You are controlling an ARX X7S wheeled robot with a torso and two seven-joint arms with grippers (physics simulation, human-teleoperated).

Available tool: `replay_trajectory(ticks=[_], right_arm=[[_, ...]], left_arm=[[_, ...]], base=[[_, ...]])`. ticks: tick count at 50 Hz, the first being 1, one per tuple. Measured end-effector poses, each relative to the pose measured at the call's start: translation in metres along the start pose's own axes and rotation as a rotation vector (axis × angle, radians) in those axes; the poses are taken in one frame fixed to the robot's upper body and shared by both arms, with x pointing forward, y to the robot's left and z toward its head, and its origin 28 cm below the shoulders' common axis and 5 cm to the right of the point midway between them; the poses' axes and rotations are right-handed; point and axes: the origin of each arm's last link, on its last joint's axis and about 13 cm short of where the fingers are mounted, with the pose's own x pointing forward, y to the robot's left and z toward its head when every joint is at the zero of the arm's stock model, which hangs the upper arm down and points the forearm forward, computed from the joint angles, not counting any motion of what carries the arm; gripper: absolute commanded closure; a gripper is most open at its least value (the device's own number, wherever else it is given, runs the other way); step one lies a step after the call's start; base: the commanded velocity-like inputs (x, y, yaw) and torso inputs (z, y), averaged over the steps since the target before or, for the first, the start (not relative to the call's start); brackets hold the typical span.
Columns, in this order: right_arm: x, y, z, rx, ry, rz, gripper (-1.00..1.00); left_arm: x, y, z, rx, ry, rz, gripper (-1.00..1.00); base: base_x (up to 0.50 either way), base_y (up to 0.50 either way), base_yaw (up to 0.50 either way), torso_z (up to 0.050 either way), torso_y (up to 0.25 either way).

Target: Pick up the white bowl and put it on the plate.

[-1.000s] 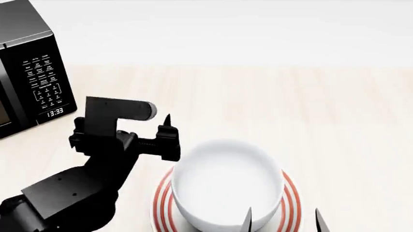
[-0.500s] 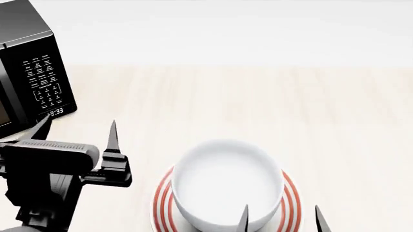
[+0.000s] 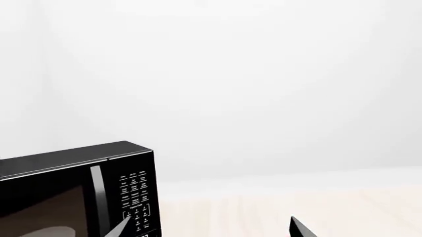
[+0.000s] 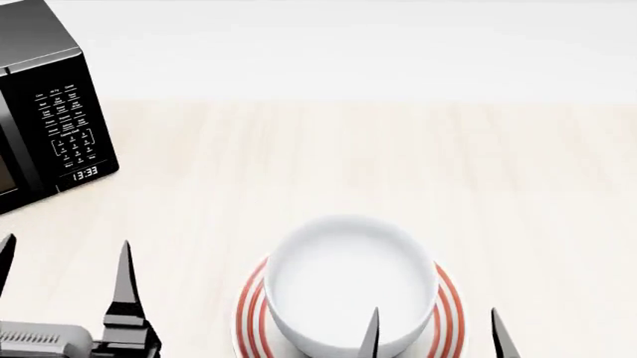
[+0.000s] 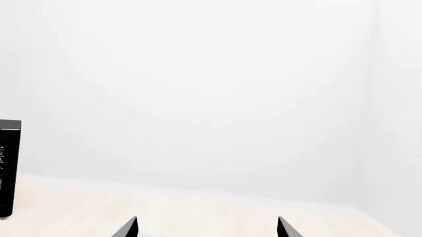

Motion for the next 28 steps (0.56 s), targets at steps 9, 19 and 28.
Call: replay_trajectory(ticks=[9, 19, 28], right_arm=[[-0.001, -0.001, 0.011, 0.002, -0.034, -0.001, -1.0], [-0.003, -0.001, 0.025, 0.004, -0.078, 0.0, -1.0], [-0.006, -0.002, 0.039, 0.003, -0.126, 0.004, -1.0]], left_arm=[[-0.015, 0.001, 0.01, -0.011, -0.032, -0.002, -1.0], [-0.027, 0.002, 0.024, -0.011, -0.073, 0.0, -1.0], [-0.035, 0.003, 0.036, -0.016, -0.112, -0.002, -1.0]], base=[[0.0, 0.0, 0.0, 0.0, 0.0], [0.0, 0.0, 0.0, 0.0, 0.0], [0.0, 0.0, 0.0, 0.0, 0.0]])
